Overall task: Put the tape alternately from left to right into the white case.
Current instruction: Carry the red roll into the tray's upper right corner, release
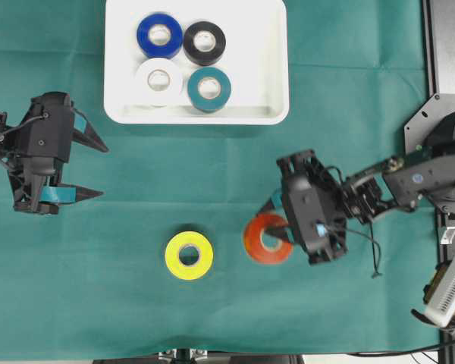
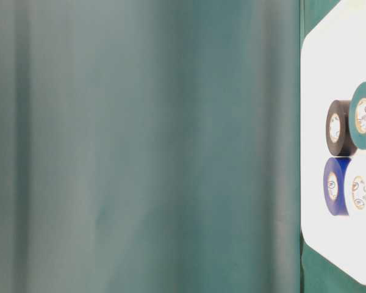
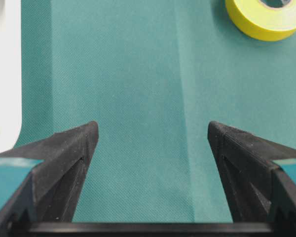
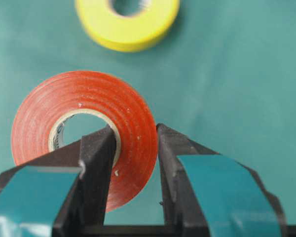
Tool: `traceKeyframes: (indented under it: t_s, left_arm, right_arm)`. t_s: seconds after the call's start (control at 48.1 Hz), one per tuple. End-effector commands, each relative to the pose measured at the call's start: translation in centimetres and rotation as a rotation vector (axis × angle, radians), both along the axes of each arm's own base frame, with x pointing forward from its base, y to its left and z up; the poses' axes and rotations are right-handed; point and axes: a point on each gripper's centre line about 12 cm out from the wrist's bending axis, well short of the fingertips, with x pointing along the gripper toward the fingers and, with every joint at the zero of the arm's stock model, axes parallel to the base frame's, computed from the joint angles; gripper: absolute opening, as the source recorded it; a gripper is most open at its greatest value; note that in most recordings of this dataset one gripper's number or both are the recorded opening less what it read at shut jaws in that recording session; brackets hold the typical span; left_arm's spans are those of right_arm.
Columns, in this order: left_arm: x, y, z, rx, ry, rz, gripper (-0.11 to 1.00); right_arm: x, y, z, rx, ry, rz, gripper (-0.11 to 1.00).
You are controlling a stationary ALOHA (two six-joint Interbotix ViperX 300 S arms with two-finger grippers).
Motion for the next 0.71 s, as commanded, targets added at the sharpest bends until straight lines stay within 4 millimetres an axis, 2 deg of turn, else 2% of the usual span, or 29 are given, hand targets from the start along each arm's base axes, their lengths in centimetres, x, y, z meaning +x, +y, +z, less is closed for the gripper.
traceKeyframes:
  t_s: [0.0, 0.249, 0.457, 0.686]
  left_arm:
    - [0.3, 0.1, 0.6, -0.005, -0.024, 0.005, 0.47]
    - [0.3, 0.1, 0.6, -0.004, -0.023, 0.004, 0.47]
    - [0.2, 0.1, 0.5, -0.005, -0.021, 0.005, 0.47]
    - [0.3, 0.1, 0.6, -0.005, -0.024, 0.005, 0.47]
  right_arm:
    - [0.9, -1.5, 1.2, -0.009, -0.026, -0.046, 0.24]
    - [1.6, -7.1, 1.2, -0.099, 0.027, -0.204, 0.24]
    - [2.3, -10.9, 2.0, -0.126, 0.006, -0.302, 0.24]
    - [2.2, -15.1, 2.4, -0.151, 0.005, -0.412, 0.24]
